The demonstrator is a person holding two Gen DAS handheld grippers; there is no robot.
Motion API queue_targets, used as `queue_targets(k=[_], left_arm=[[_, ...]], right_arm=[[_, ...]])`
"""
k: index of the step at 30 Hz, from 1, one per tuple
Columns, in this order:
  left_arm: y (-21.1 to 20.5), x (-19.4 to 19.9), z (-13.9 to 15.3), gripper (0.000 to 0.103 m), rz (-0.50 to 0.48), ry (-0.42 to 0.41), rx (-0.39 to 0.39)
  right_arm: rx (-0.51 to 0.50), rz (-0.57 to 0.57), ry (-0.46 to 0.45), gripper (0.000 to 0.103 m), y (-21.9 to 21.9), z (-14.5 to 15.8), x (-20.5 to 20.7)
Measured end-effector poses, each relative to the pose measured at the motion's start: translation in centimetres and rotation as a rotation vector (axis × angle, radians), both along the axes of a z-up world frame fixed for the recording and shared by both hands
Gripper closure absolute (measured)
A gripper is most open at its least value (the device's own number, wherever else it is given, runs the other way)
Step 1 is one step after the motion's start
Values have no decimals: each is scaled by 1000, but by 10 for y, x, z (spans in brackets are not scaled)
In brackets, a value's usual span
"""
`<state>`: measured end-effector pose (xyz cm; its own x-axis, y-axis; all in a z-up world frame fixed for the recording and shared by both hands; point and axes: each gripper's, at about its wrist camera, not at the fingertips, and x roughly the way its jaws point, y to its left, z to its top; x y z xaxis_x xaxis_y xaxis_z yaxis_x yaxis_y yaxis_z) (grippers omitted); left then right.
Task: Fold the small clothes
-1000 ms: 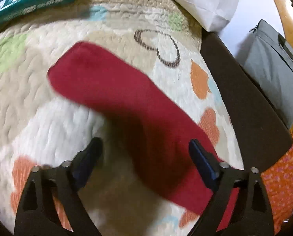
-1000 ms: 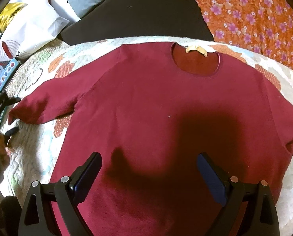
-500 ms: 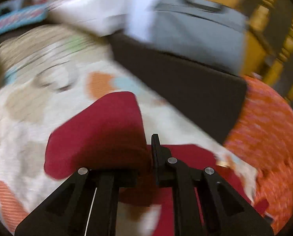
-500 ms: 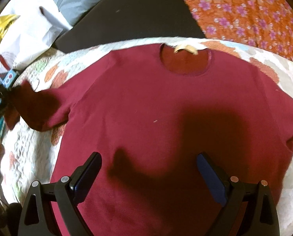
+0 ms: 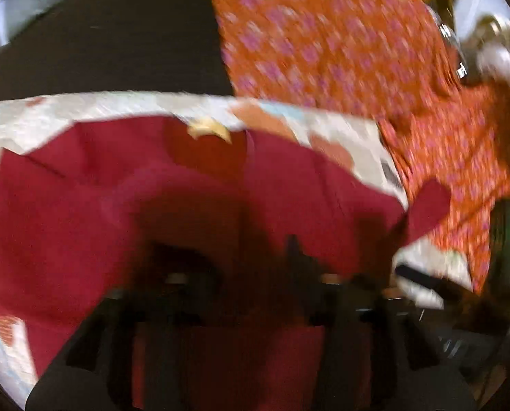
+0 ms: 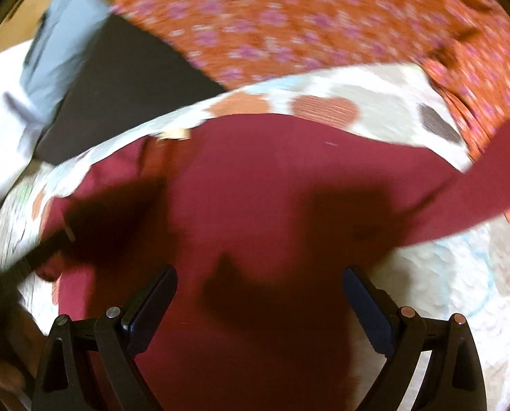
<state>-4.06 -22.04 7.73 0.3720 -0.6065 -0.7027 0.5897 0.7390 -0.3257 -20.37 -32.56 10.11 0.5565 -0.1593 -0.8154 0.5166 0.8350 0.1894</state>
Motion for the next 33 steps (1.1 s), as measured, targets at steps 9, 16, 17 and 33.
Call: queue_targets(k=[9,16,17,33], left_arm=[[82,-17,33,39,71,-97,10],[169,5,25,39,331,-137,28],[177,10,21,39,372,-133,26],[203,41,-16,39,462,-48,-5]], right_arm=[[-2,23,-37,6,3,15,-4],[40,140,-49,7,38,9,30],[39,148,-44,7,44,8,37],[-187,198,64,33,70,-10,78]])
